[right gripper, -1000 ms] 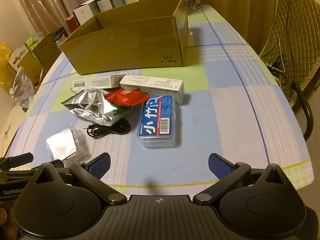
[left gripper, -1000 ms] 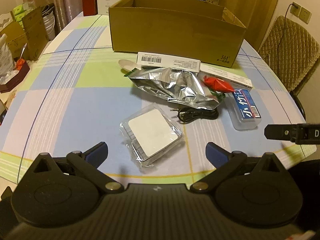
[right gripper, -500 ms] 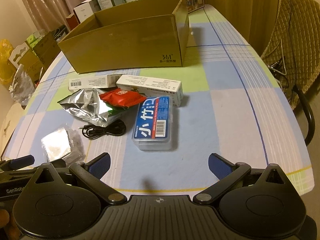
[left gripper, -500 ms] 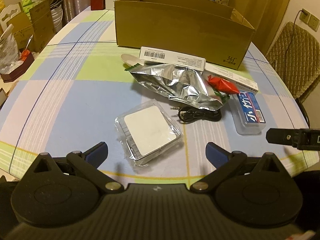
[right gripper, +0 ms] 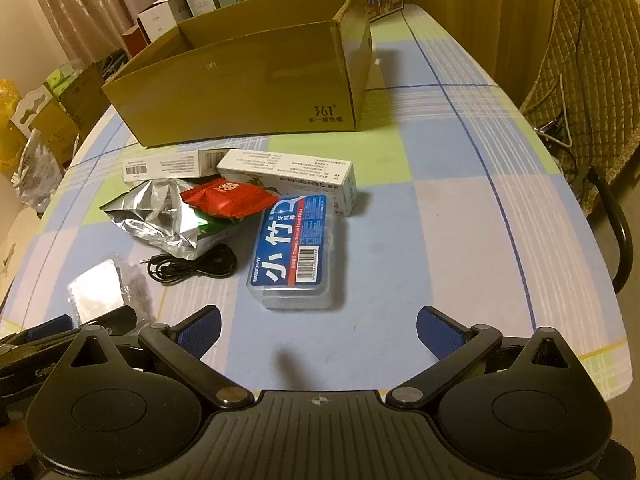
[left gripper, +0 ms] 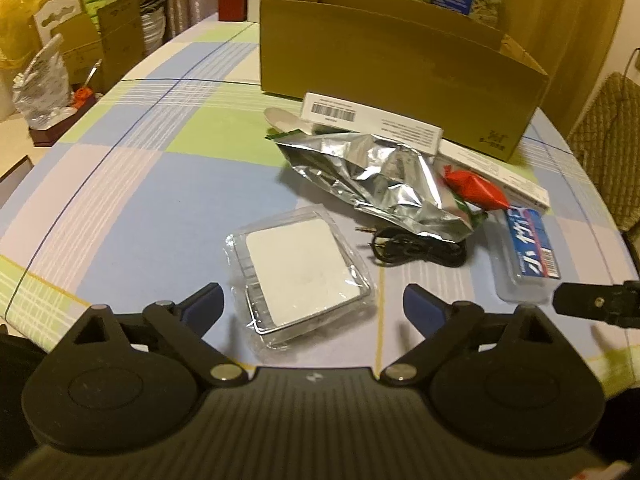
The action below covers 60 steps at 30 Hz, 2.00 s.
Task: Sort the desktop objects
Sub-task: 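Grasp the clear plastic package with the left tool while the right tool grasps the blue floss box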
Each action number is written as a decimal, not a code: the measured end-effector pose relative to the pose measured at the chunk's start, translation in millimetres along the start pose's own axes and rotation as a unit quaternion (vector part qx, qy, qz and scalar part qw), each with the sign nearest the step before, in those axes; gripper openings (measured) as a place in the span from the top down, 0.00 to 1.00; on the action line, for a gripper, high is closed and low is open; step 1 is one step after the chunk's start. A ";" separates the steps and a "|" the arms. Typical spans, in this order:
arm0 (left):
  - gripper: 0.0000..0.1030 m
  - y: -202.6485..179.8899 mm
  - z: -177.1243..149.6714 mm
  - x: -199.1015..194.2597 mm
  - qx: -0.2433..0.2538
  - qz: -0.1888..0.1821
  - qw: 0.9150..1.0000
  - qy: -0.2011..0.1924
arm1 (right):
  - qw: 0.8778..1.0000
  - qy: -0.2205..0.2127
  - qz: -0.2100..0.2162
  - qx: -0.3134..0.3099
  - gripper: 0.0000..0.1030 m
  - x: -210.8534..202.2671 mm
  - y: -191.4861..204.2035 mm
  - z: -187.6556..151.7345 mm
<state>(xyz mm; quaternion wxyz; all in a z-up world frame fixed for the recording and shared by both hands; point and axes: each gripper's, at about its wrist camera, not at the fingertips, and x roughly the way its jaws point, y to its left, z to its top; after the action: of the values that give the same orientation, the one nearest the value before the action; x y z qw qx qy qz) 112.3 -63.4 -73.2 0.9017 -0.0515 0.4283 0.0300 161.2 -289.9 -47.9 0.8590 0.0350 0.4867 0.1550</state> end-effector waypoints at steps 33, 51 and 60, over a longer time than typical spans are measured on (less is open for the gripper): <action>0.37 15.7 7.9 15.9 0.045 -0.031 0.998 -0.005 | 0.998 -0.013 -0.015 -0.064 0.18 50.6 32.2 17.3; 0.37 14.2 10.8 16.4 0.060 -0.037 0.997 -0.008 | 0.996 -0.022 -0.037 -0.079 0.47 50.9 34.9 13.0; 0.37 11.2 11.9 5.0 0.068 -0.040 0.997 -0.018 | 0.997 -0.036 -0.042 -0.057 0.47 25.4 25.1 6.8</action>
<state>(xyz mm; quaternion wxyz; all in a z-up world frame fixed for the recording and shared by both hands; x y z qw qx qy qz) 123.5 -50.9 -70.4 0.9111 -0.0063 0.4107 -0.0340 173.3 -257.8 -60.0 0.8823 -0.0294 0.4470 0.1446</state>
